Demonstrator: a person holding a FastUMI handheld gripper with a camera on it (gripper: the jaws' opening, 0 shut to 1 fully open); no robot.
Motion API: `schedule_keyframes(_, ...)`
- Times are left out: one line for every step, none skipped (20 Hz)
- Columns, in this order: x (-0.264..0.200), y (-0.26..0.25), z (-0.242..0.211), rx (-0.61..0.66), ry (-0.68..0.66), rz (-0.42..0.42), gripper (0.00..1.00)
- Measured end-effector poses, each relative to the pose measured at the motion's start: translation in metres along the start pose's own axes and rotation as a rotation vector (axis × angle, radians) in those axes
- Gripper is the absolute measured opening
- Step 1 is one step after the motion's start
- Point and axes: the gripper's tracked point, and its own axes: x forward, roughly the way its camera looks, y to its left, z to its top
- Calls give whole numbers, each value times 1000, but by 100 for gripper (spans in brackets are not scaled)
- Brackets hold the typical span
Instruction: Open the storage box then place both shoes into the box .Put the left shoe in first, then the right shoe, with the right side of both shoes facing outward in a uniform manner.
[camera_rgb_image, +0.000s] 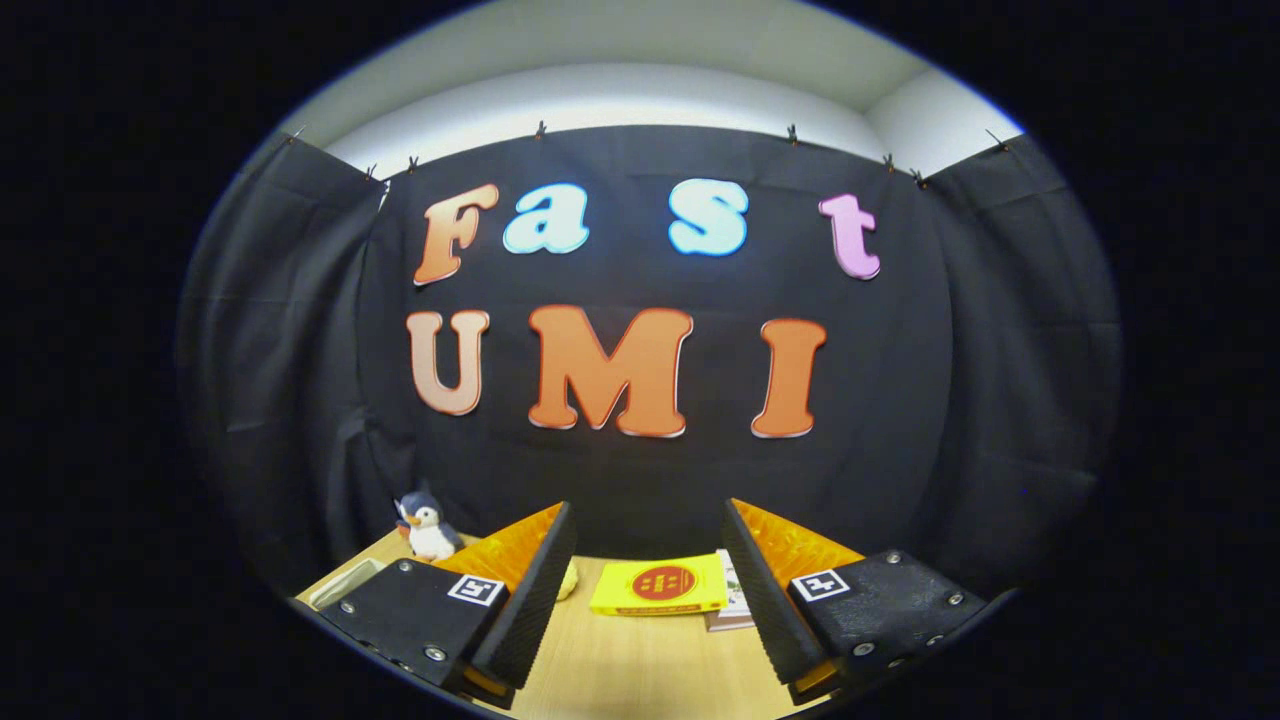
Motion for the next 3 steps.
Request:
schedule_keyframes(-1,-7,9,7,-34,-11,89)
schedule_keyframes(-6,-10,19,24,-67,-19,89)
schedule_keyframes(-10,-11,27,36,-104,-14,89)
